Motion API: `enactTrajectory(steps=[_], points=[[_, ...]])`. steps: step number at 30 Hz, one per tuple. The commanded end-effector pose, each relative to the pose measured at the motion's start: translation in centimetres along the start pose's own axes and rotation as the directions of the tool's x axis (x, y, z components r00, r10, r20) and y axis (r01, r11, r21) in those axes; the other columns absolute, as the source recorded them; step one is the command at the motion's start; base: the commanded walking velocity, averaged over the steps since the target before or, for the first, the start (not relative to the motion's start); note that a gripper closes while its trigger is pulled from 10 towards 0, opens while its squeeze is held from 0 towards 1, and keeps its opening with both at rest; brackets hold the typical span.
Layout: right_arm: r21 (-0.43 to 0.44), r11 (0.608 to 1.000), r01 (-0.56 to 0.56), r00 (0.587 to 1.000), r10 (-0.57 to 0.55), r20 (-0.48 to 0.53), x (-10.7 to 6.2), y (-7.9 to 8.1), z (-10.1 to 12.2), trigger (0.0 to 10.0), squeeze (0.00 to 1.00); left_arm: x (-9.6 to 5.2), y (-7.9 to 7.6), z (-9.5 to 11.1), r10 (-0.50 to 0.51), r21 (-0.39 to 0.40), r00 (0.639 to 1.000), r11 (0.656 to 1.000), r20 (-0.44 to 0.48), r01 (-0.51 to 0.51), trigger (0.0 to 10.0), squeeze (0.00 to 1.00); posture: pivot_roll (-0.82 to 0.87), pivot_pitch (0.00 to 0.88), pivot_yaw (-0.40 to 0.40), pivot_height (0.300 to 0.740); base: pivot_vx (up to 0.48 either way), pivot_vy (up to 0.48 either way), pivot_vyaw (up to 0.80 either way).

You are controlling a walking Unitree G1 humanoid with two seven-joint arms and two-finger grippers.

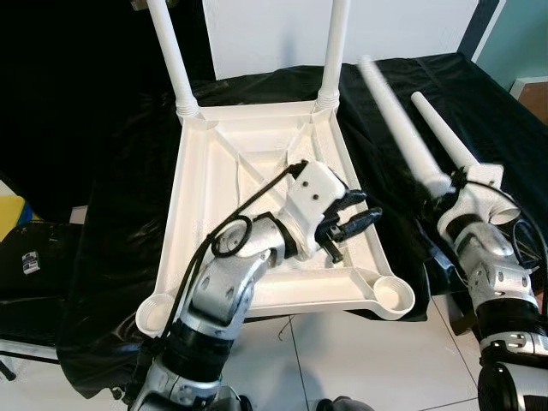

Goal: Building children table

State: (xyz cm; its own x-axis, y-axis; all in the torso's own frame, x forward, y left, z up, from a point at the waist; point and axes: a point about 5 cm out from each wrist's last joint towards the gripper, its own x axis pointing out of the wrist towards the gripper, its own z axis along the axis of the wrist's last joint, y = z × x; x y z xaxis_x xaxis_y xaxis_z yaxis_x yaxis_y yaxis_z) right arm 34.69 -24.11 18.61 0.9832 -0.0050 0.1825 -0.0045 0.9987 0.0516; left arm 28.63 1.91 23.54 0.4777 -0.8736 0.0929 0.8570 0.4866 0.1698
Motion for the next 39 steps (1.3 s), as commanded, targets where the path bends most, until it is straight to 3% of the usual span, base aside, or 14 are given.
enactTrajectory(steps=[1, 6, 8, 14, 15, 18, 23, 25, 28, 29, 30, 31, 34, 39], points=[[0.003, 1.0, -0.028, 0.994, 0.027, 0.109, 0.5, 0.9, 2.1, 10.0, 0.0, -0.1, 1.6, 0.3, 0.207, -0.022, 0.978, 0.978, 0.025, -0.206, 10.0, 0.0, -0.07, 0.067, 0.001, 0.74, 0.0, 0.0, 0.0], [0.001, 0.997, -0.077, 0.981, 0.075, 0.179, 0.7, 2.0, 3.6, 10.0, 0.0, -0.3, 2.4, 0.6, 0.244, -0.037, 0.969, 0.969, 0.04, -0.243, 10.0, 0.0, -0.07, 0.061, 0.002, 0.74, 0.0, 0.0, 0.0], [0.015, 0.985, -0.171, 0.94, 0.158, 0.304, 0.6, 3.8, 5.9, 10.0, 0.0, -0.6, 3.4, 1.0, 0.292, -0.061, 0.955, 0.955, 0.055, -0.289, 10.0, 0.0, -0.07, 0.055, 0.002, 0.74, 0.0, 0.0, 0.0], [0.026, 0.976, -0.218, 0.9, 0.191, 0.391, 0.3, 4.7, 7.5, 10.0, 0.0, -0.8, 4.2, 1.2, 0.327, -0.066, 0.943, 0.944, 0.061, -0.323, 10.0, 0.0, -0.07, 0.052, 0.003, 0.74, 0.0, 0.0, 0.0], [0.033, 0.972, -0.233, 0.868, 0.193, 0.457, 0.1, 5.1, 8.9, 10.0, 0.0, -0.9, 4.8, 1.3, 0.354, -0.063, 0.933, 0.935, 0.064, -0.35, 10.0, 0.0, -0.07, 0.049, 0.004, 0.74, 0.0, 0.0, 0.0], [0.019, 0.966, -0.259, 0.836, 0.215, 0.505, -0.1, 5.8, 10.1, 10.0, 0.0, -1.1, 5.5, 1.3, 0.399, -0.044, 0.916, 0.917, 0.055, -0.397, 10.0, 0.0, -0.07, 0.05, 0.005, 0.74, 0.0, 0.0, 0.0], [0.002, 0.952, -0.306, 0.811, 0.259, 0.525, -0.4, 6.8, 10.9, 10.0, 0.0, -1.3, 6.4, 1.3, 0.444, -0.055, 0.894, 0.896, 0.053, -0.442, 10.0, 0.0, -0.07, 0.057, 0.007, 0.74, 0.0, 0.0, 0.0], [-0.006, 0.943, -0.333, 0.811, 0.289, 0.509, -0.6, 7.2, 10.5, 10.0, 0.0, -1.5, 6.7, 1.5, 0.445, -0.089, 0.893, 0.894, 0.069, -0.439, 10.0, 0.0, -0.07, 0.061, 0.007, 0.74, 0.0, 0.0, 0.0], [0.001, 0.935, -0.355, 0.824, 0.312, 0.474, -0.8, 7.5, 9.5, 10.0, 0.0, -1.8, 6.8, 1.5, 0.404, -0.212, 0.91, 0.902, 0.096, -0.377, 10.0, 0.0, -0.06, 0.065, 0.006, 0.74, 0.0, 0.0, 0.0], [0.001, 0.935, -0.355, 0.824, 0.312, 0.474, -0.8, 7.5, 9.5, 10.0, 0.0, -1.8, 6.8, 1.5, 0.404, -0.212, 0.91, 0.902, 0.096, -0.377, 10.0, 0.0, -0.06, 0.065, 0.006, 0.74, 0.0, 0.0, 0.0], [-0.003, 0.929, -0.37, 0.83, 0.332, 0.448, -1.0, 7.7, 8.8, 10.0, 0.0, -1.9, 7.0, 1.5, 0.395, -0.278, 0.912, 0.894, 0.114, -0.352, 10.0, 1.0, -0.06, 0.069, 0.006, 0.74, 0.0, 0.0, 0.0], [-0.003, 0.924, -0.383, 0.836, 0.348, 0.425, -1.1, 7.8, 8.1, 10.0, 0.0, -2.1, 7.1, 1.6, 0.394, -0.338, 0.909, 0.881, 0.134, -0.332, 10.0, 1.0, -0.06, 0.071, 0.003, 0.74, 0.0, 0.0, 0.0], [-0.006, 0.917, -0.399, 0.849, 0.372, 0.375, -1.6, 8.1, 6.7, 10.0, 0.0, -2.4, 7.9, 1.3, 0.421, -0.415, 0.896, 0.847, 0.141, -0.332, 10.0, 1.0, -0.06, 0.072, 0.0, 0.74, 0.0, 0.0, 0.0], [0.01, 0.917, -0.399, 0.873, 0.376, 0.31, -2.7, 8.1, 4.7, 10.0, 0.0, -2.6, 8.7, 0.4, 0.441, -0.445, 0.892, 0.822, 0.101, -0.356, 10.0, 1.0, -0.05, 0.074, -0.002, 0.74, 0.0, 0.0, 0.0]])
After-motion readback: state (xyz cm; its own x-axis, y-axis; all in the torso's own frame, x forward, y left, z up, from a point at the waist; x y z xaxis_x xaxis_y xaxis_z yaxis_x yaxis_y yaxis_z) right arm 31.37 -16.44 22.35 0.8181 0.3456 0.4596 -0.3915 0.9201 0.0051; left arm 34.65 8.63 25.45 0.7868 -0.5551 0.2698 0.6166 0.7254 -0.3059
